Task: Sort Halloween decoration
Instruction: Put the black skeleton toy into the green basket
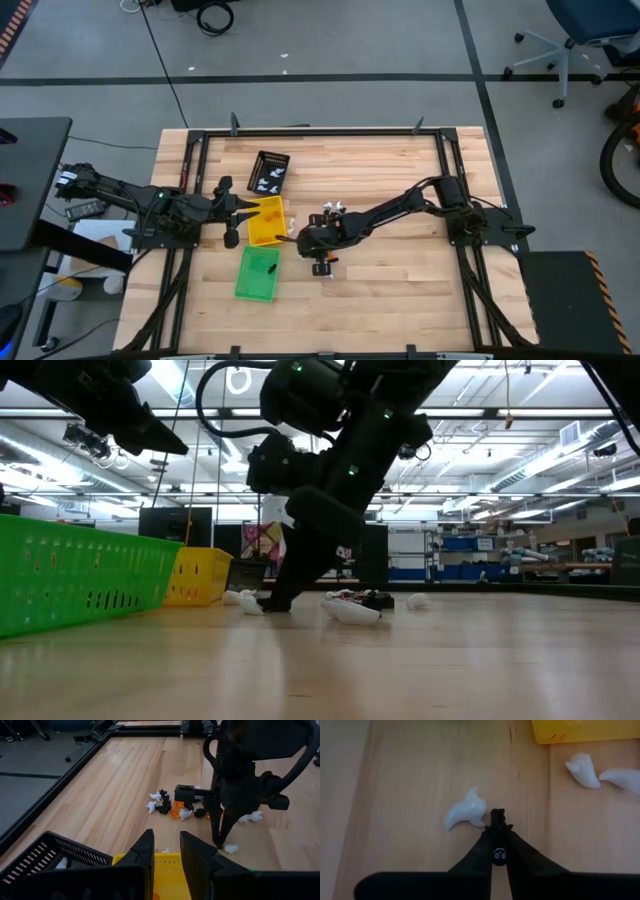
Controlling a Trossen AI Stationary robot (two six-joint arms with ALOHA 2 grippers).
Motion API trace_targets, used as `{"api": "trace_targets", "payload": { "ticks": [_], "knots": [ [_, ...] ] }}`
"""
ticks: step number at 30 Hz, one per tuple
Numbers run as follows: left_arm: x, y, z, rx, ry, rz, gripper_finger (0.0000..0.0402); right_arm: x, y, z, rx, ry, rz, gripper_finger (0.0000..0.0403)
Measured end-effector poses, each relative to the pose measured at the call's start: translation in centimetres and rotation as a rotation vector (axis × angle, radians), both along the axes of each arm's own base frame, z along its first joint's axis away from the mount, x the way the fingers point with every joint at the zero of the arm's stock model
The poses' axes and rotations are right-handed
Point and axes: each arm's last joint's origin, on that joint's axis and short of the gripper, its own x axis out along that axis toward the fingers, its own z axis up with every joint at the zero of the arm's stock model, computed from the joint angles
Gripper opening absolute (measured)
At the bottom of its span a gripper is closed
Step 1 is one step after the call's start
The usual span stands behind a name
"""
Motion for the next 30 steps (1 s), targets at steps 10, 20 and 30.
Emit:
{"api": "trace_targets", "payload": {
  "ticks": [10, 20, 30],
  "knots": [
    [0.0, 0.0, 0.0, 0.000, 0.000, 0.000, 0.0069, 1.8, 0.9, 3.8, -0.032, -0.023, 0.061, 0.0041],
    [0.0, 0.0, 0.0, -0.001, -0.001, 0.000, 0.0069, 3.4, 3.1, 6.9, 0.023, -0.205, 0.184, 0.0041],
    [0.1, 0.0, 0.1, -0.005, -0.015, 0.000, 0.0069, 5.7, 3.1, 5.5, 0.105, -0.360, 0.241, 0.0041]
  ]
}}
